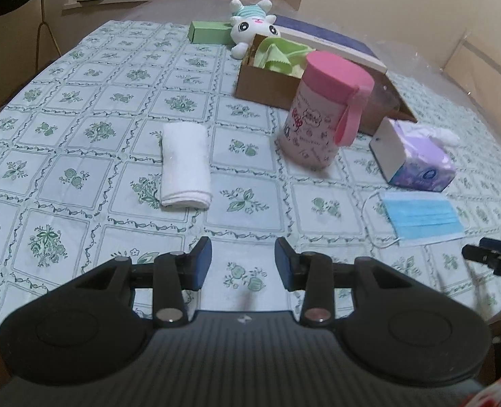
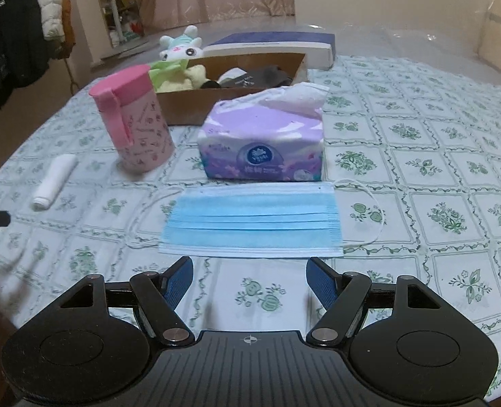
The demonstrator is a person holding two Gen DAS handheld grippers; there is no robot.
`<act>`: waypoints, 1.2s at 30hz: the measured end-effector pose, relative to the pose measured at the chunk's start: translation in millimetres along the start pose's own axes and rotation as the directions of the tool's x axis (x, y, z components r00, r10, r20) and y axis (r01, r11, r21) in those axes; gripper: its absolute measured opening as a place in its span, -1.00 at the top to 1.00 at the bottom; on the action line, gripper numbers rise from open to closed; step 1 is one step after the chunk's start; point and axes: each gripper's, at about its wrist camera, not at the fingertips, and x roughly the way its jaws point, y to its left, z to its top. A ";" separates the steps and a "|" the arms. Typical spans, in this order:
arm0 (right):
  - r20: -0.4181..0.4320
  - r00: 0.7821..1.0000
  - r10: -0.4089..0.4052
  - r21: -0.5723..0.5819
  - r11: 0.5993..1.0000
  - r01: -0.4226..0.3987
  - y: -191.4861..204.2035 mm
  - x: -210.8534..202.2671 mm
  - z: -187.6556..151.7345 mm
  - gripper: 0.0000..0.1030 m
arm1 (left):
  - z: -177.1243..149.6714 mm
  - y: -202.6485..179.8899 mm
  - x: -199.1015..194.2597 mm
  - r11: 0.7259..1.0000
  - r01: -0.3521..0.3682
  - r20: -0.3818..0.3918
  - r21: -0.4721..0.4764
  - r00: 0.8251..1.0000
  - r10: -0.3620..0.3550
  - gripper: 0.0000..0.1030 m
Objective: Organize soft objects
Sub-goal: 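Grasp the blue face mask with the right gripper while the left grasps the white towel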
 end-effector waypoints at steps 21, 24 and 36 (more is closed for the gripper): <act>0.002 1.000 -0.009 0.302 0.953 0.008 -27.3 44.2 4.7 -0.13 | 2.1 5.8 28.6 1.000 -0.007 0.003 0.005 1.000 0.007 0.28; 0.037 0.999 -0.020 0.376 0.927 0.005 -28.4 48.6 5.6 -0.13 | 3.9 6.8 31.8 1.000 -0.009 0.003 0.004 1.000 0.009 0.28; 0.071 0.987 -0.145 0.545 0.834 0.083 -19.1 66.0 19.1 0.64 | 15.2 12.3 42.9 0.999 -0.030 0.013 0.029 0.999 0.030 0.28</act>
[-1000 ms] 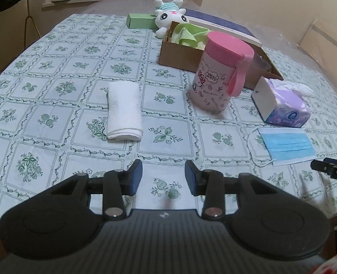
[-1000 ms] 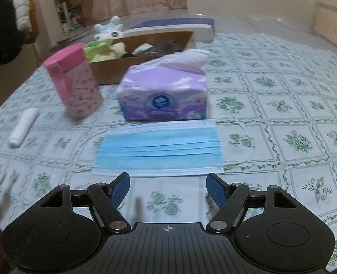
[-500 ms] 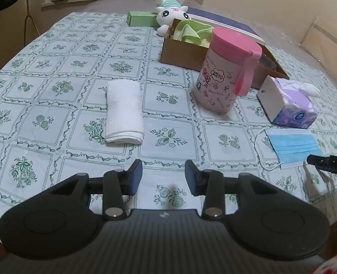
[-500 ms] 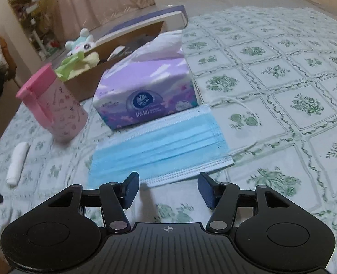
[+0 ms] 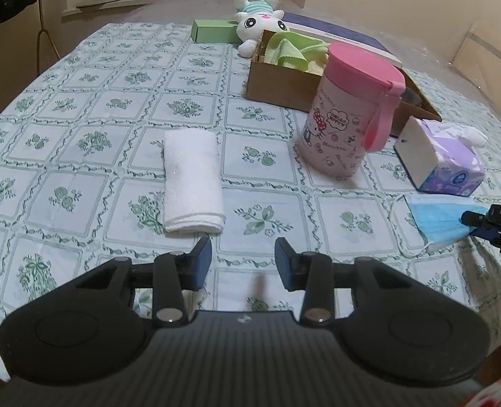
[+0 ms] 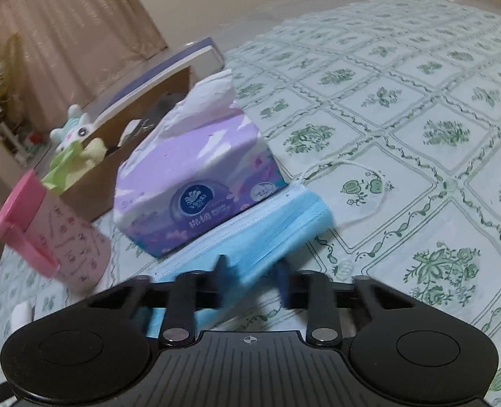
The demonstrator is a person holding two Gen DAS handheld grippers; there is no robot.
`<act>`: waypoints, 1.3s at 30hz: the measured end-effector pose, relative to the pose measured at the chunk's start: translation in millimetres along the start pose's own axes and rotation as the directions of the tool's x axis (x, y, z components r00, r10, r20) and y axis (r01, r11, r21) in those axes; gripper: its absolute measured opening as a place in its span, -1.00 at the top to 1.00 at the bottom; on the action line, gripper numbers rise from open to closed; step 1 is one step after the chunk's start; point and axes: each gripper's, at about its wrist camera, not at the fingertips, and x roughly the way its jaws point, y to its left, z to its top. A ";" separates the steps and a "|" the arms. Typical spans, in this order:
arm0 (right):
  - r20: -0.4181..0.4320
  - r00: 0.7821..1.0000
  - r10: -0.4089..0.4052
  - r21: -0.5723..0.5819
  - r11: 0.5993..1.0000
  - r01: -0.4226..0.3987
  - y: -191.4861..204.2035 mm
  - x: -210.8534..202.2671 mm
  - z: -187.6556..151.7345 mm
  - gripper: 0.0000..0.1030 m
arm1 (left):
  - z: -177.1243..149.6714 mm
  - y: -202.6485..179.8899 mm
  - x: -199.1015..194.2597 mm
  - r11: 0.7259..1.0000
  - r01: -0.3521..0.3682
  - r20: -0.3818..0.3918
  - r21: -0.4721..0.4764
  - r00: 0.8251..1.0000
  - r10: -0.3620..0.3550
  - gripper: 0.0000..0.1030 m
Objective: Organize soft objects
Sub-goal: 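Grasp the blue face mask with the right gripper while the left grasps the white towel, then carry the blue mask and white towel into the cardboard box and release both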
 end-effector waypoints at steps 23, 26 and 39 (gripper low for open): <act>0.136 0.990 0.025 -0.171 0.985 -0.001 -14.2 -40.8 23.7 0.97 | 37.7 27.7 47.8 0.995 -0.093 -0.027 0.022 0.995 0.093 -0.10; 0.150 0.988 0.031 -0.167 0.986 -0.005 -18.2 -43.5 28.5 0.97 | 39.5 27.7 55.9 0.994 -0.105 -0.034 0.029 0.994 0.106 -0.09; 0.159 0.984 0.077 -0.208 0.977 -0.043 -28.7 -60.8 46.6 0.97 | 36.5 28.5 69.9 0.996 -0.065 -0.036 0.066 0.997 0.068 0.32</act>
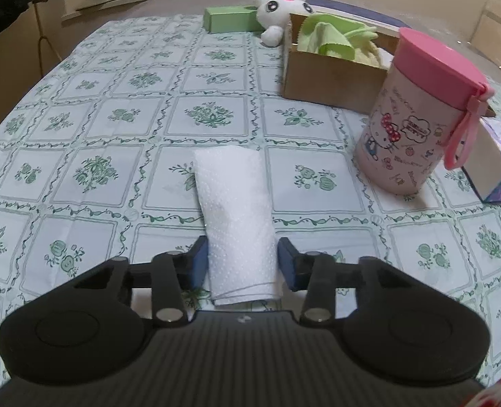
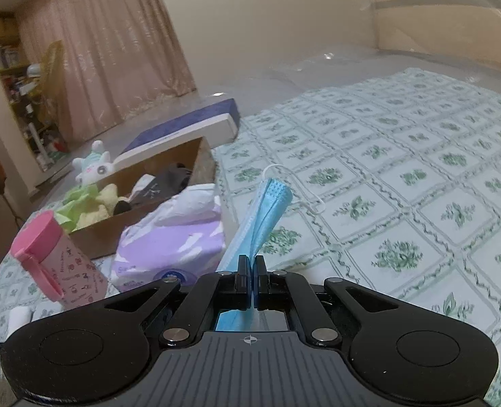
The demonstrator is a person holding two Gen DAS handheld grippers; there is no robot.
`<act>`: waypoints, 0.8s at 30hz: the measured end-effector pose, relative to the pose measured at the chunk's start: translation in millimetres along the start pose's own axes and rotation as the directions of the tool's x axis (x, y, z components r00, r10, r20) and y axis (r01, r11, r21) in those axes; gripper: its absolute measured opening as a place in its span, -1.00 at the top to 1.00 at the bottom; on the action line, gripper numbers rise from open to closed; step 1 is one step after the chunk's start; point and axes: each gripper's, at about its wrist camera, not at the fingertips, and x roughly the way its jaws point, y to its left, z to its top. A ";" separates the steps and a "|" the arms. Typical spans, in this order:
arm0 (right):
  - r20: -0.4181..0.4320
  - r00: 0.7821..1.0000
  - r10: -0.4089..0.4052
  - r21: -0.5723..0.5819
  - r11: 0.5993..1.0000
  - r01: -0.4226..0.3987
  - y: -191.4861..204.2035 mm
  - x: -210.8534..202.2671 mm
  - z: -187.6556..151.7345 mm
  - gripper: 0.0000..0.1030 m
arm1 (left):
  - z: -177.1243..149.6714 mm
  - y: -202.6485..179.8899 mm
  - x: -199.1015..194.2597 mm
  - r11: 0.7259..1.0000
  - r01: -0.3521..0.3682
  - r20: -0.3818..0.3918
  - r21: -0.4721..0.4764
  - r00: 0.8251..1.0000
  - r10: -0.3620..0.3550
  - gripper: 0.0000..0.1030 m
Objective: Organize soft objects
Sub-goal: 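Carry the blue mask and white towel into the cardboard box and release both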
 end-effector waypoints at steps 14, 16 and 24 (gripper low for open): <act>0.044 0.978 0.204 -0.016 0.979 -0.204 12.9 -16.7 59.2 0.97 | 19.5 15.3 -25.0 0.997 0.011 0.067 0.071 0.998 -0.016 0.57; 0.059 0.971 0.232 -0.013 0.973 -0.232 16.1 -16.2 70.1 0.97 | 29.7 18.2 -28.1 0.997 0.009 0.086 0.082 0.996 -0.016 0.57; 0.117 0.946 0.302 0.029 0.951 -0.307 33.6 7.9 109.2 0.97 | 83.9 12.7 -30.8 0.990 0.025 0.167 0.139 0.985 -0.048 0.57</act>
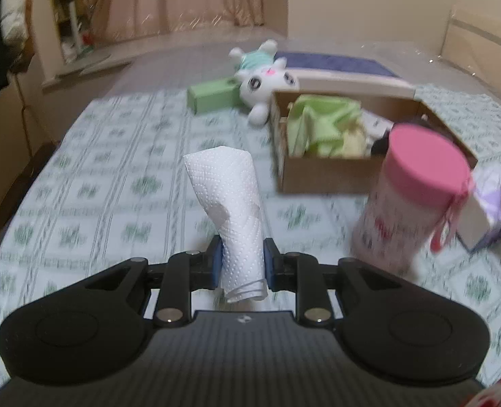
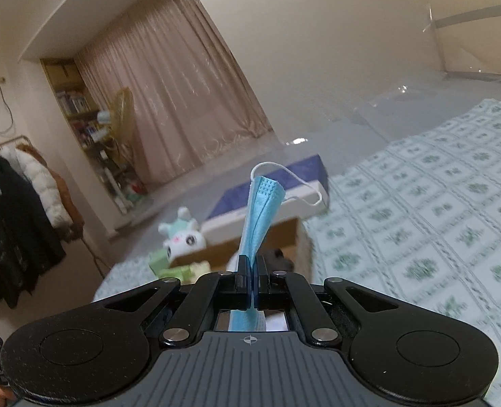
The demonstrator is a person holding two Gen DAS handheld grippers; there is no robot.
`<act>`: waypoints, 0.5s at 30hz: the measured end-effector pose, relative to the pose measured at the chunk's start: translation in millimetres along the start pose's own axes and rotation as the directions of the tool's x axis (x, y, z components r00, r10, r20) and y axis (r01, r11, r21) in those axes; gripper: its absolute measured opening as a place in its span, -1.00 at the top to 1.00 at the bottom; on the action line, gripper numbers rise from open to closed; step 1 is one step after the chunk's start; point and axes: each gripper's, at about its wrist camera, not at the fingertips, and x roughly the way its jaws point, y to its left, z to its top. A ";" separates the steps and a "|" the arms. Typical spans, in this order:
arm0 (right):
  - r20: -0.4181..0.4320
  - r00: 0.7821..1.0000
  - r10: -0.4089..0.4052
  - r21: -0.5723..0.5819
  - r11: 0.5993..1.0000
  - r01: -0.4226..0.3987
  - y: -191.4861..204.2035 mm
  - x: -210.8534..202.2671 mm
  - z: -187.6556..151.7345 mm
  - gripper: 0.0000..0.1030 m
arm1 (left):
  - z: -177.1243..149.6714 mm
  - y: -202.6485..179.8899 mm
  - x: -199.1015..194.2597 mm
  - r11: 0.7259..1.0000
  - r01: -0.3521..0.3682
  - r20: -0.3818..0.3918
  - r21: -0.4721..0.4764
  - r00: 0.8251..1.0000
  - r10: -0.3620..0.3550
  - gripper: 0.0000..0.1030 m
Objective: Organize soft objects
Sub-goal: 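Carry the blue mask and white towel into the cardboard box and release both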
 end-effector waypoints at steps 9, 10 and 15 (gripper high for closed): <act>0.032 0.999 0.029 0.136 0.990 -0.033 5.3 82.6 22.7 0.97 | 70.4 -21.9 37.0 0.995 0.074 0.051 0.063 0.996 -0.077 0.56; 0.023 0.999 0.027 0.158 0.987 -0.031 4.8 94.5 22.5 0.97 | 78.0 -25.2 44.4 0.994 0.081 0.048 0.067 0.995 -0.084 0.56; -0.011 1.000 0.001 0.242 0.970 0.001 -0.9 141.8 17.2 0.97 | 107.3 -42.6 77.2 0.989 0.106 0.044 0.099 0.993 -0.111 0.56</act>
